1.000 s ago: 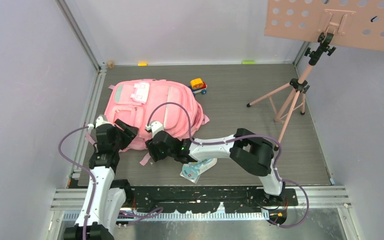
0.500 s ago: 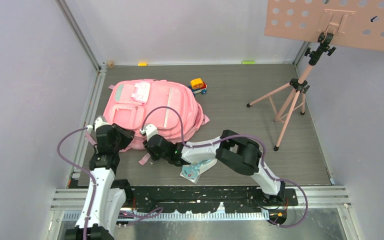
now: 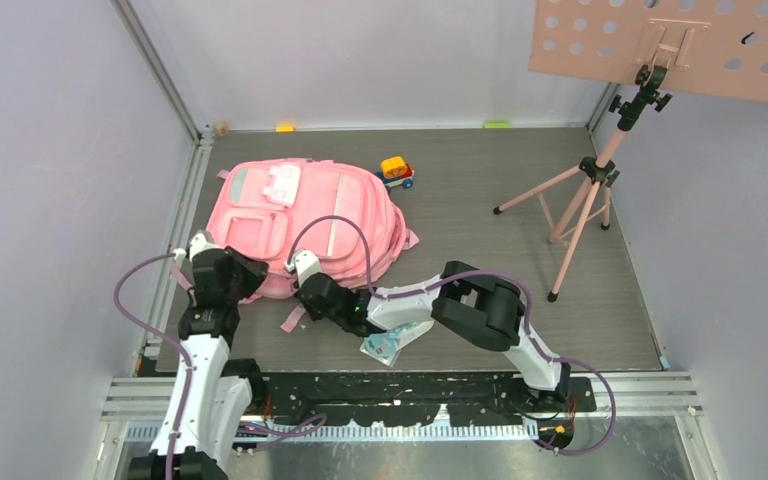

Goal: Pack the student bag
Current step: Zip the student bag at the center of the board.

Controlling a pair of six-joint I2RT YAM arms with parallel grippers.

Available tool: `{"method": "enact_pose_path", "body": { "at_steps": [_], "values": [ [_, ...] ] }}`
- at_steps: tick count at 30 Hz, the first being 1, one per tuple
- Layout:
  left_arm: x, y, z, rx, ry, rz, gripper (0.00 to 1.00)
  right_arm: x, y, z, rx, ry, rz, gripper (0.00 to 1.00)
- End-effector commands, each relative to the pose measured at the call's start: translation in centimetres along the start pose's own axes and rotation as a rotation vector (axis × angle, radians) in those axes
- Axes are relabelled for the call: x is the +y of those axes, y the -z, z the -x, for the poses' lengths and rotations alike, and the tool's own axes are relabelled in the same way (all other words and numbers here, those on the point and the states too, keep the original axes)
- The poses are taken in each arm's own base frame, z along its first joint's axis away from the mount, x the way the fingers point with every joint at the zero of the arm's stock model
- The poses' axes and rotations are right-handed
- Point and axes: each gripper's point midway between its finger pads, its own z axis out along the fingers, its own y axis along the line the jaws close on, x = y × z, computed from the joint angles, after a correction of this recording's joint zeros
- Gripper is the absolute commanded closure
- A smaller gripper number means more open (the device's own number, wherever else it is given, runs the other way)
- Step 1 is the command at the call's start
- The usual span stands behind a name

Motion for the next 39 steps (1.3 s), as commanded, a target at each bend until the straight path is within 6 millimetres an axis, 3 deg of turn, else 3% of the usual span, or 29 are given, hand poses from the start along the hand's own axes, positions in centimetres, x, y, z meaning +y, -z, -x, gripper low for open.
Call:
{"method": "enact_pose_path", "body": {
  "at_steps": [1,7,22,30,34,39],
  "values": [
    [0.3,0.4,3.3,-0.116,-0.085,0.060,1.00,-1.6,2.1,3.1,-0.066,-0.020,-0.057,1.00],
    [0.1,0.4,4.5,-0.138,-0.113,0.077,1.00,-2.4,3.4,1.8,-0.022,-0.026,-0.080,1.00],
    [0.7,1.0,8.1,-0.205,-0.135,0.152,1.00,-6.2,8.3,0.7,0.005,-0.037,-0.179,1.00],
    [0.9,0.9,8.4,-0.207,-0.161,0.165,1.00,-9.7,10.9,0.6,0.020,-0.076,-0.213,1.00],
    [0.9,0.9,8.2,-0.198,-0.175,0.160,1.00,-11.2,12.5,1.3,0.024,-0.134,-0.179,1.00],
    [0.2,0.7,7.8,-0.170,-0.191,0.123,1.00,-13.1,13.1,1.1,0.080,-0.197,-0.096,1.00]
  ]
}}
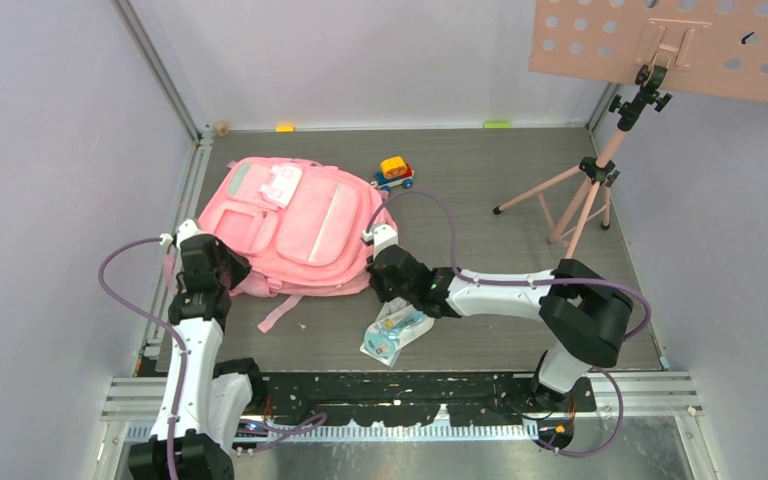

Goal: Pack the student bag
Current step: Zip the student bag at the center of the board.

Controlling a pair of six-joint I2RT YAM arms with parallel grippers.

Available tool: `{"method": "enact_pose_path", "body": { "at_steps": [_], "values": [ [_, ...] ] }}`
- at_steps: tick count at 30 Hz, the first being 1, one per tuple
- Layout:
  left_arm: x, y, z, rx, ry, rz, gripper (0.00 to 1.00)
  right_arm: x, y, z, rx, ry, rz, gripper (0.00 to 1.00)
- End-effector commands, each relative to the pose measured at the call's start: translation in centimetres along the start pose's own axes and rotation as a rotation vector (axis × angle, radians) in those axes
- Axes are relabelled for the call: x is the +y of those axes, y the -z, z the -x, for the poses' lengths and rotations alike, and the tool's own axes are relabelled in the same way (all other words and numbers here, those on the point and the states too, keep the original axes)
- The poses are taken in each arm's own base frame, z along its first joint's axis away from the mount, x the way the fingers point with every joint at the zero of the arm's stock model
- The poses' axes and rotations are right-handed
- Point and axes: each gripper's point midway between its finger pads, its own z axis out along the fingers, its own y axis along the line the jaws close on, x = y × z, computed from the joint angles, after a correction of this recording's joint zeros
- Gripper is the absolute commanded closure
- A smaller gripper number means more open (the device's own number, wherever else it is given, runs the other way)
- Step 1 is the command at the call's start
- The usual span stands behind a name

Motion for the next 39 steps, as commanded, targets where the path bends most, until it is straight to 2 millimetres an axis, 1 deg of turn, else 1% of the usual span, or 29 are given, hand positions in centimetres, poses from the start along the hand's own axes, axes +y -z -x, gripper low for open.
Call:
{"method": "enact_pose_path", "body": {
  "at_steps": [1,2,3,5,6,7,8,9,10,12,16,18,19,21,24,26,30,33,36,37,39],
  "values": [
    [-1.1,0.6,4.0,-0.120,-0.059,-0.023,1.00,-2.4,0.7,1.9,-0.002,-0.076,0.041,1.00],
    [-1.3,0.6,3.8,-0.115,-0.069,-0.035,1.00,-3.0,0.5,1.9,0.008,-0.086,0.046,1.00],
    [-1.5,0.7,3.7,-0.111,-0.076,-0.046,1.00,-3.3,0.3,1.9,0.013,-0.085,0.047,1.00],
    [-2.6,0.9,3.4,-0.096,-0.110,-0.088,1.00,-3.7,0.2,2.2,0.023,-0.092,0.061,1.00],
    [-3.2,1.0,3.2,-0.091,-0.131,-0.106,0.93,-3.7,0.2,2.2,0.031,-0.094,0.076,1.00],
    [-3.7,1.2,3.1,-0.088,-0.153,-0.116,0.81,-3.6,0.3,2.6,0.026,-0.092,0.085,1.00],
    [-4.3,1.4,3.1,-0.088,-0.178,-0.125,0.67,-3.3,0.4,2.7,0.025,-0.092,0.101,1.00],
    [-4.8,1.8,2.9,-0.085,-0.205,-0.132,0.55,-3.1,0.5,2.9,0.022,-0.094,0.113,1.00],
    [-5.3,2.1,2.7,-0.086,-0.228,-0.142,0.45,-3.0,0.5,3.1,0.018,-0.097,0.119,1.00],
    [-6.4,2.9,2.4,-0.096,-0.268,-0.161,0.35,-2.8,0.6,3.3,0.013,-0.107,0.127,1.00],
    [-8.7,4.7,1.7,-0.096,-0.356,-0.205,0.25,-3.1,0.6,3.4,0.000,-0.130,0.126,1.00],
    [-10.1,5.6,1.0,-0.086,-0.400,-0.241,0.23,-2.9,0.8,3.3,0.003,-0.137,0.147,1.00],
    [-11.2,6.1,0.3,-0.078,-0.429,-0.275,0.23,-3.0,0.9,3.4,0.003,-0.142,0.152,1.00],
    [-12.7,6.6,-0.6,-0.071,-0.471,-0.311,0.23,-3.1,1.0,3.5,-0.002,-0.150,0.156,1.00],
    [-15.9,7.8,-3.2,-0.076,-0.614,-0.405,0.22,-3.2,1.2,3.6,-0.008,-0.167,0.159,1.00],
    [-17.8,8.1,-5.5,-0.065,-0.710,-0.462,0.22,-3.4,1.2,3.6,-0.008,-0.181,0.159,1.00],
    [-21.1,8.2,-9.5,-0.034,-0.774,-0.583,0.22,-3.6,1.1,3.7,-0.014,-0.214,0.169,1.00],
    [-22.8,8.3,-11.5,-0.039,-0.822,-0.637,0.22,-3.8,1.1,3.8,-0.019,-0.243,0.171,1.00],
    [-23.9,8.2,-12.9,-0.059,-0.896,-0.654,0.23,-3.8,1.2,3.8,-0.025,-0.262,0.184,1.00],
    [-24.2,8.1,-13.3,-0.065,-0.919,-0.657,0.24,-3.9,1.2,3.8,-0.026,-0.270,0.184,1.00],
    [-24.4,7.7,-14.0,-0.074,-0.959,-0.660,0.31,-3.9,1.2,3.8,-0.029,-0.278,0.188,1.00]
  ]
}}
